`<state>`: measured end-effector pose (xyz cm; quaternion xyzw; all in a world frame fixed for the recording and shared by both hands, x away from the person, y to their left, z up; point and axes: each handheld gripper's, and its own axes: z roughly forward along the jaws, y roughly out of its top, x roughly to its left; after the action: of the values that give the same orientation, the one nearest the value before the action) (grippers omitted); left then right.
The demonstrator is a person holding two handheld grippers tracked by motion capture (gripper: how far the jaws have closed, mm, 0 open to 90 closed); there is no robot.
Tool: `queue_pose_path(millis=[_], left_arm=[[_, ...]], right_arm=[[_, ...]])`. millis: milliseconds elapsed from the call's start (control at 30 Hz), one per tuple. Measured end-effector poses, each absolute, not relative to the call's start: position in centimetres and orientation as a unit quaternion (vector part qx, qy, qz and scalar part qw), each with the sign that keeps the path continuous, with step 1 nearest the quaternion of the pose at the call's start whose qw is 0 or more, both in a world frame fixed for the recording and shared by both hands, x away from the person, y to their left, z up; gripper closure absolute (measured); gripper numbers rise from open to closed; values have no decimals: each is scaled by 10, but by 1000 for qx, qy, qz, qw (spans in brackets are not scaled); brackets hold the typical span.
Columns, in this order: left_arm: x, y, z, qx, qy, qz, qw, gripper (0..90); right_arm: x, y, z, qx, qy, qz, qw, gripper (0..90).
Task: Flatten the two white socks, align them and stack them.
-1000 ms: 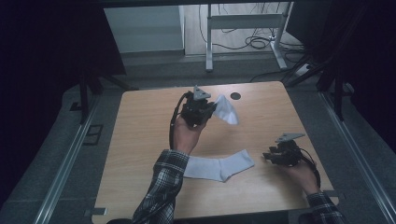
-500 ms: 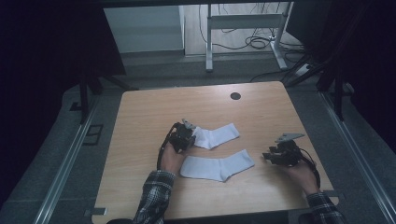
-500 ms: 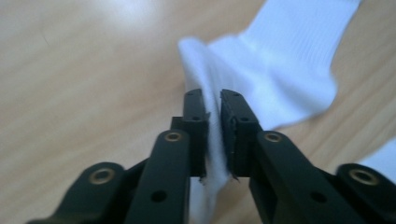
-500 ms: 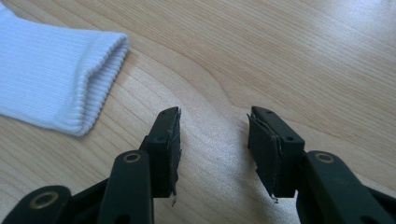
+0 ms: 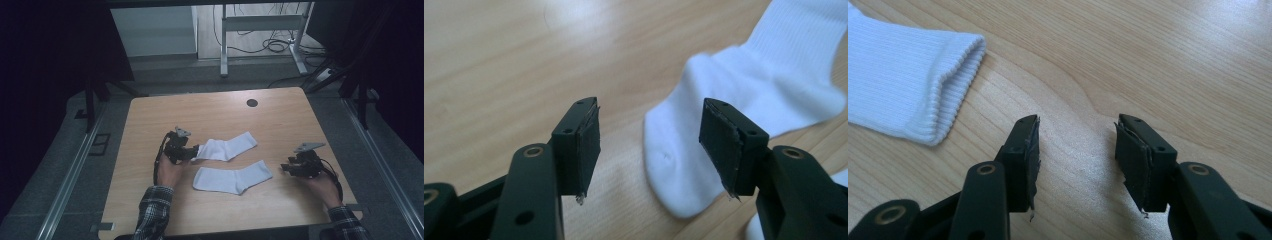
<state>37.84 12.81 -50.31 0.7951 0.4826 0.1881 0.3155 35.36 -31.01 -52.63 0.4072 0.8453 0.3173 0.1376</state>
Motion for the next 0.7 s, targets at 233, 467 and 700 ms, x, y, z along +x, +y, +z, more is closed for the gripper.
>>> queue_pose_path(millis=[233,467,700], left_arm=[[384,132,-530,792,502,196,287,426],[386,147,-529,768,526,228,285,440],[382,158,-523,760,522,212,324,458]], right_arm=[[355,-310,-526,412,843,318,134,513],[357,-310,-523,424,839,317,127,513],[366,-300,-513,426,833,332,123,478]])
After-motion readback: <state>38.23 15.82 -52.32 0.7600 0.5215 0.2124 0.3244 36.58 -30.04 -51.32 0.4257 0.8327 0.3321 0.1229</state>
